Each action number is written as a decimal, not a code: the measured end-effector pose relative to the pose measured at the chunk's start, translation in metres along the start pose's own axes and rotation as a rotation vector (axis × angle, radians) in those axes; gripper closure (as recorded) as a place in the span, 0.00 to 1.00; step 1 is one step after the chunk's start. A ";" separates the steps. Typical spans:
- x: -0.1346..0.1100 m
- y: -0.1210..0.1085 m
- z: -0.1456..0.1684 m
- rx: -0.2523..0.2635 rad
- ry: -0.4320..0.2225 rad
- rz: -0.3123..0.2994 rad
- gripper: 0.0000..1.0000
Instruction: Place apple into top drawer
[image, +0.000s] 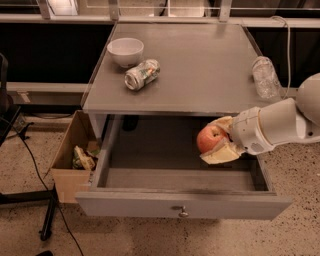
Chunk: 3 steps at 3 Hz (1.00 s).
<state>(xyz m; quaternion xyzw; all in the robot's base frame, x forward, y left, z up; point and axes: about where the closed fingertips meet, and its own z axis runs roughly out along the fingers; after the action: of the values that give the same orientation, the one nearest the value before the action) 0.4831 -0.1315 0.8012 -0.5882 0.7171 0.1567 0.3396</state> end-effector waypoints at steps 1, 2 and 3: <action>0.001 0.002 0.014 -0.015 -0.016 -0.004 1.00; 0.002 0.001 0.033 -0.021 -0.040 -0.016 1.00; 0.007 -0.002 0.056 -0.024 -0.059 -0.026 1.00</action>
Offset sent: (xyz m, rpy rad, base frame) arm 0.0196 0.0297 -0.0441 0.0618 -0.0197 0.0458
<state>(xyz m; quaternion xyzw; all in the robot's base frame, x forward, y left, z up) 0.5009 -0.1022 0.7570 -0.5966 0.6970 0.1781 0.3557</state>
